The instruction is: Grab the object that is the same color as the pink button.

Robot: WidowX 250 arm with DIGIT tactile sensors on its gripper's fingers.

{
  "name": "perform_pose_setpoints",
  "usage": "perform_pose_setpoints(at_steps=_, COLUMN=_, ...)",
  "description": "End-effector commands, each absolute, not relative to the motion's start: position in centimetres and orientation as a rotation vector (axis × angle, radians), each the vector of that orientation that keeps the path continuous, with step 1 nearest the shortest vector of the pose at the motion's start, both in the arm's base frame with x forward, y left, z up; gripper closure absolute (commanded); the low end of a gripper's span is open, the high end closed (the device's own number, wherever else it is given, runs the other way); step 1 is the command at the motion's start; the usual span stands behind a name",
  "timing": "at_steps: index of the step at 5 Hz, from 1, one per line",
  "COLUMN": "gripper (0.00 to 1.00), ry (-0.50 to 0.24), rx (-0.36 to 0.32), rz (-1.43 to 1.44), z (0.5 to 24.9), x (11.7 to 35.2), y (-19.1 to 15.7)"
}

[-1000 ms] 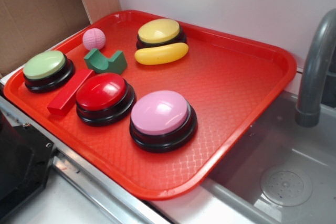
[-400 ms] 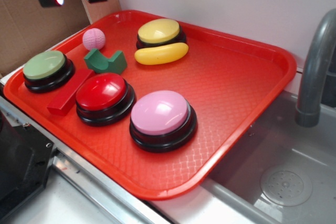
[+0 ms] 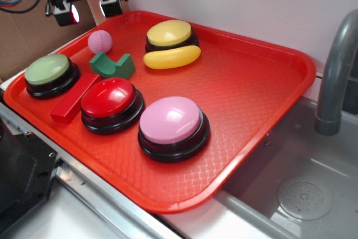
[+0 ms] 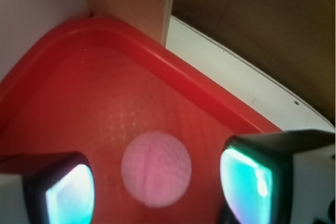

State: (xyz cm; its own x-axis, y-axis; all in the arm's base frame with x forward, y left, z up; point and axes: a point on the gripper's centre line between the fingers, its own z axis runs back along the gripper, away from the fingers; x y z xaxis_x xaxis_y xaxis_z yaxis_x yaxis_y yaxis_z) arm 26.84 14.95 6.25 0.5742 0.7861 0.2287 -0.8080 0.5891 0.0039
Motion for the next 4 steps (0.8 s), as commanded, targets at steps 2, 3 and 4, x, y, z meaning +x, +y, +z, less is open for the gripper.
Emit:
perform_pose_setpoints(at_steps=2, gripper=0.52, ry=-0.233, rx=0.081, rz=0.894, z=4.3, x=27.2, y=15.5)
perform_pose_setpoints(at_steps=3, gripper=1.00, ry=-0.229, rx=0.096, rz=0.907, z=4.3, x=27.0, y=15.3)
perform_pose_setpoints(at_steps=4, gripper=1.00, ry=-0.206, rx=0.086, rz=0.902, z=3.8, x=27.0, y=15.2)
